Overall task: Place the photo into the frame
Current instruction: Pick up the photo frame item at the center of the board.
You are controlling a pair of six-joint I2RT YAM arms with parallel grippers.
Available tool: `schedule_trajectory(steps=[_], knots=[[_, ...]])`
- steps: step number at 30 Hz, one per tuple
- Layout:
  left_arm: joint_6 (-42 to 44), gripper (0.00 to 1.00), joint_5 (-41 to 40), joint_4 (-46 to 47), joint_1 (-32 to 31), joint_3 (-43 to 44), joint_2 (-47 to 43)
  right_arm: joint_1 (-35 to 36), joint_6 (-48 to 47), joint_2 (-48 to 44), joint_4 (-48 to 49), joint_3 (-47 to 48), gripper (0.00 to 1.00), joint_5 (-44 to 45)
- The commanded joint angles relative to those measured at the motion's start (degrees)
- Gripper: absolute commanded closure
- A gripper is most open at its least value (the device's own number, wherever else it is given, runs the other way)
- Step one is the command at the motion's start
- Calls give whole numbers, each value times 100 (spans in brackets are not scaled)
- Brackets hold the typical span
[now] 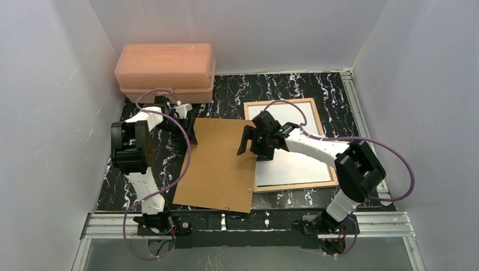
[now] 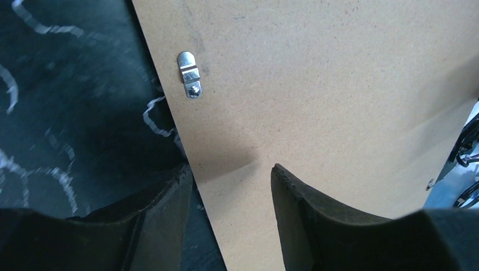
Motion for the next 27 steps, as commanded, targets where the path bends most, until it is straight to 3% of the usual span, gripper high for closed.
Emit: schedule_trajectory(steps=[1, 18, 27], knots=[[-321, 50, 886, -327, -626, 62, 248, -215, 328, -558, 1298, -23, 5, -263], [-635, 53, 997, -266, -1660, 938, 794, -1651, -59, -1049, 885, -601, 7, -210], [-644, 53, 868, -255, -1760, 1076, 877, -2206, -547, -799, 827, -739, 8, -384]])
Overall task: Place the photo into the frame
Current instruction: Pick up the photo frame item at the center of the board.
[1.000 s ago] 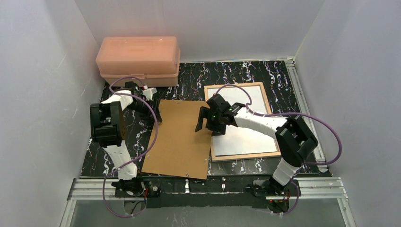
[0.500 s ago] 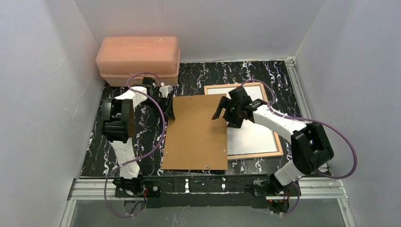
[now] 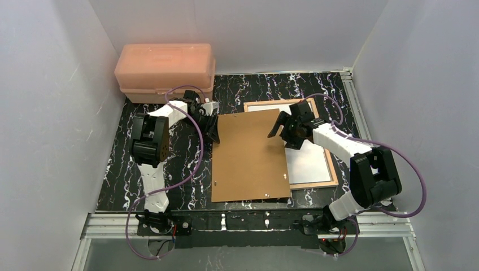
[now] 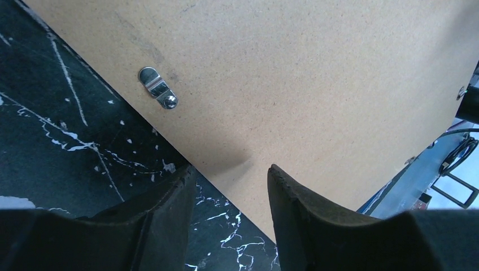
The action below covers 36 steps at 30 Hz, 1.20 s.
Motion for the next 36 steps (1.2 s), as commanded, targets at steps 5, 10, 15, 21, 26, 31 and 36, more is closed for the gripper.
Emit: schedule_trajectory(steps=[5, 10, 15, 21, 26, 31, 36], knots=[[86, 52, 457, -244, -167, -166, -135, -321, -555, 162, 502, 78, 7, -907], [213, 53, 303, -270, -145, -257, -152, -602, -1014, 129, 190, -36, 6, -1117], [245, 54, 183, -264, -145, -268, -91, -869, -1309, 39, 183, -323, 6, -1228], [234, 54, 146, -281, -144, -196, -51, -1072, -1500, 88, 324, -606, 8, -1517], [237, 55, 96, -290, -144, -177, -59, -1071, -1339, -153, 811, -820, 14, -2144], [258, 56, 81, -339, -139, -167, -81, -1075, -1116, -380, 1157, -907, 25, -2705], [239, 56, 106, -350, -143, -135, -90, -1080, -541, -547, 1909, -1045, 47, -3315]])
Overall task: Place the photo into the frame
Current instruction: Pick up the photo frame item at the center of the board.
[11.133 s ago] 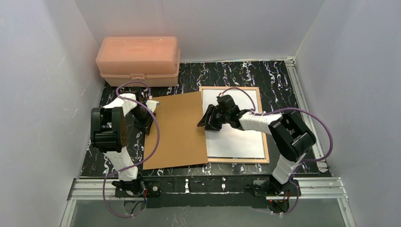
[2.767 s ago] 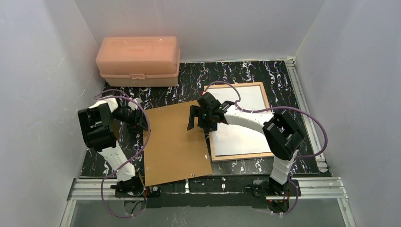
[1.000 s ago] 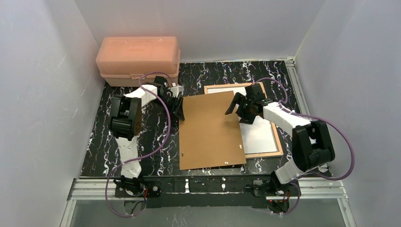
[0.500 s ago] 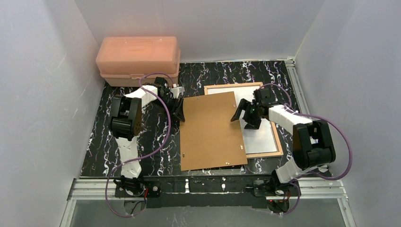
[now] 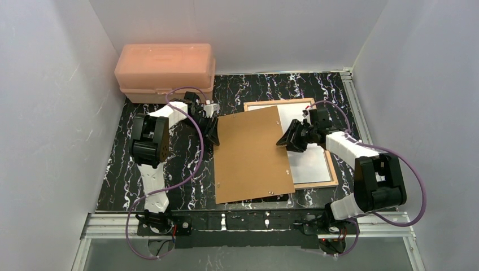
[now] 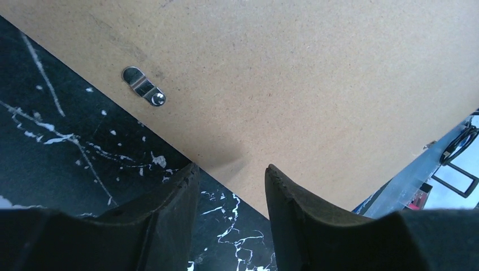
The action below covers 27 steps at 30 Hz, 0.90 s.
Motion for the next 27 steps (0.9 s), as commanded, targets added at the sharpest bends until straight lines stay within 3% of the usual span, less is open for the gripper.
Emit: schedule_trajectory(steps=[1, 5, 13, 16, 21, 27], knots=[[70, 56, 7, -289, -95, -6, -61, 63, 792, -274, 1252, -128, 50, -1190], [53, 56, 51, -312, -96, 23, -57, 74, 1361, -340, 2109, -290, 55, -1600], [39, 57, 95, -313, -96, 20, -57, 134, 2115, -332, 3294, -501, 52, -2336], [60, 57, 80, -317, -74, -2, -115, 141, 1643, -478, 2506, -267, 62, -2171], [20, 53, 194, -514, 45, 158, -271, 130, 1077, -636, 1485, 221, 97, -1673], [-175, 32, 275, -898, 224, 484, -915, -25, 1020, -596, 854, 1098, 99, -1378]])
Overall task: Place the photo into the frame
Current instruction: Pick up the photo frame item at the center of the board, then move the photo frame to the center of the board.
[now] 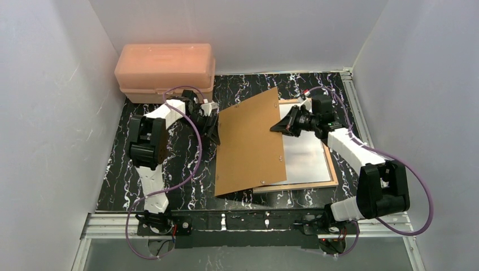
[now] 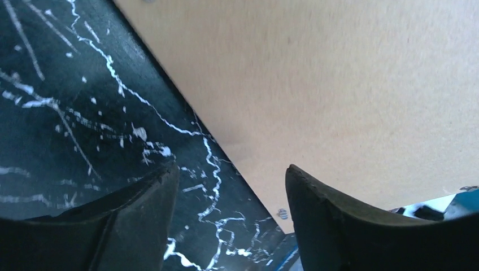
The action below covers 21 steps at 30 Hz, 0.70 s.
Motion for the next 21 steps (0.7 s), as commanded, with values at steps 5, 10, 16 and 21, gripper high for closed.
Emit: schedule_trajectory(steps=[5, 10, 16, 21], knots=[[-401, 27, 105, -717, 255, 669, -1249, -461, -7, -212, -609, 1636, 99, 153], [-741, 26, 223, -415, 221, 575, -1471, -913, -463, -229, -1555, 2676, 99, 609], [-684, 17, -101, -208, -304, 686, -916, -1385, -451, -407, -1835, 2959, 99, 705], [-848, 24, -396, 69, -691, 971, -278, -1633, -426, -576, -1964, 3039, 99, 793]])
